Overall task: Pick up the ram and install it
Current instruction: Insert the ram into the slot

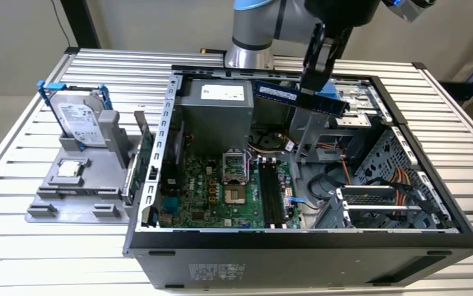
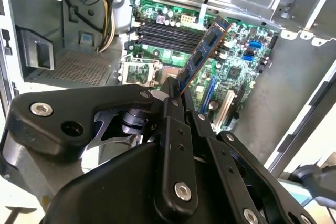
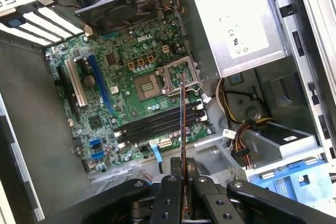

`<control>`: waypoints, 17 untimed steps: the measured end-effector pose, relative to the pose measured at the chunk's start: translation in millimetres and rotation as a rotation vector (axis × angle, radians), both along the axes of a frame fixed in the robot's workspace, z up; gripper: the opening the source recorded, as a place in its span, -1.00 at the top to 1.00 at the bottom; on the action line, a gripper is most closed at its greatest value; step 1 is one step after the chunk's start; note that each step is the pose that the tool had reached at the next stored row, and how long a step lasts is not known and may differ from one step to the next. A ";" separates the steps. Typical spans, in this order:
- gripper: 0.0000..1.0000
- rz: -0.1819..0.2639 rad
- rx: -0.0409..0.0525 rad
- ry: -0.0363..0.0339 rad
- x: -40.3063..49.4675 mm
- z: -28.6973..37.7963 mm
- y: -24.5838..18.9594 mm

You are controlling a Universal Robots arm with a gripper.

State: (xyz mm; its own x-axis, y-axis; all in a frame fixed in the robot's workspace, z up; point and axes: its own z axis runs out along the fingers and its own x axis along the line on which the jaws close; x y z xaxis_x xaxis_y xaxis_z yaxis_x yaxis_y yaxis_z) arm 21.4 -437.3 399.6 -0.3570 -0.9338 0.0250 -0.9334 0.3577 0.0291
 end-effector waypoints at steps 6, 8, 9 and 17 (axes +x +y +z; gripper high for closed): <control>1.00 -0.041 -0.0011 0.0000 0.0 -0.1 0.0; 1.00 -0.055 -0.0015 -0.0001 0.0 -0.1 0.0; 1.00 -0.062 -0.0017 0.0000 0.0 -0.1 0.0; 1.00 -0.134 -0.0021 0.0000 0.0 -0.1 0.0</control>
State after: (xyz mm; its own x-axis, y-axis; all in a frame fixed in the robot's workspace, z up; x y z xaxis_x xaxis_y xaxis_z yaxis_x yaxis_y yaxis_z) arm 21.4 -437.3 399.4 -0.4789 -0.8774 0.0270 -0.8770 0.4796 0.0282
